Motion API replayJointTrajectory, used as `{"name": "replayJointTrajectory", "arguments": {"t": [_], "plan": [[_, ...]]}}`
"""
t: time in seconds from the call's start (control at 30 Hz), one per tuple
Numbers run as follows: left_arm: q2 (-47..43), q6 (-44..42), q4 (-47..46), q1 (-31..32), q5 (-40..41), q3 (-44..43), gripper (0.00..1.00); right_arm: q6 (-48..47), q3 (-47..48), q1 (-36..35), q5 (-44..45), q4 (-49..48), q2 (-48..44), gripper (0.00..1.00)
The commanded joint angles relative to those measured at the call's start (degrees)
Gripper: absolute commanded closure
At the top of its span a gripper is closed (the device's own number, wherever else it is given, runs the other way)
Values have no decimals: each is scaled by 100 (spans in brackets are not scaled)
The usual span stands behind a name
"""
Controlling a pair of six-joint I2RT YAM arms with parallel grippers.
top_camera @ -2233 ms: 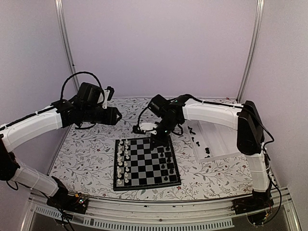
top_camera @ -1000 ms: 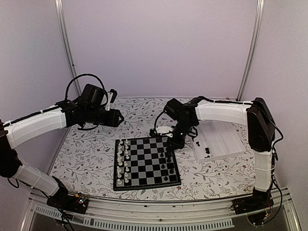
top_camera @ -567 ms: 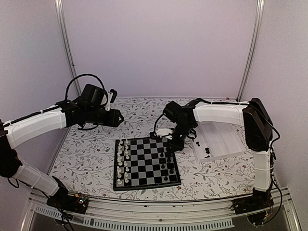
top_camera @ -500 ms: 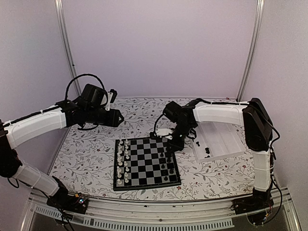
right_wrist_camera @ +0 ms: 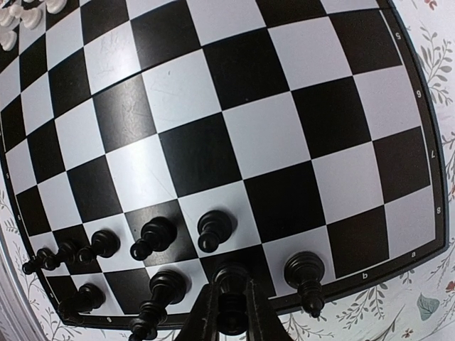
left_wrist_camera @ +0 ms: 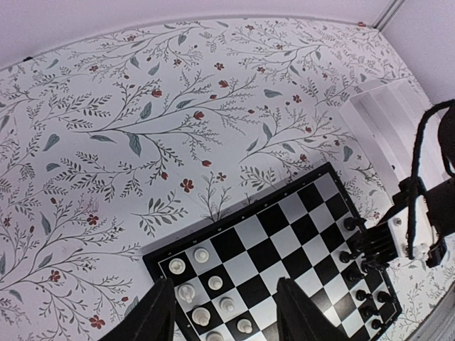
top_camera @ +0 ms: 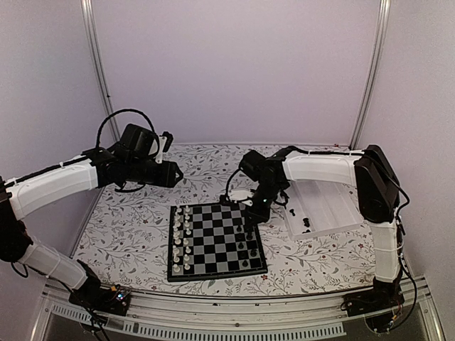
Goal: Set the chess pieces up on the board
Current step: Place the chess piece on the chessboard.
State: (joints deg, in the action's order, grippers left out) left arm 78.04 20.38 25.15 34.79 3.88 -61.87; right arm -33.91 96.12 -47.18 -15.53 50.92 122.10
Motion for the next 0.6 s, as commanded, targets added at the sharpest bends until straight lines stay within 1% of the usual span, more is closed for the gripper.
{"name": "replayJointTrajectory", "arguments": {"t": [0.0,0.23,0.4,0.57], "plan": [[44,-57,-71,-85,-6,-71,49,-21,126,-10,-78,37,156,85],[71,-65,-84,-86,-14,-80,49,-13,234,-6,-13,194,-42,80],[105,-62,-80,-86,-43,-135,49,23,459,6,-40,316,-307,74],[162,-54,-49,-83,-122,-265,49,39,789,10,-186,560,-540,73]]}}
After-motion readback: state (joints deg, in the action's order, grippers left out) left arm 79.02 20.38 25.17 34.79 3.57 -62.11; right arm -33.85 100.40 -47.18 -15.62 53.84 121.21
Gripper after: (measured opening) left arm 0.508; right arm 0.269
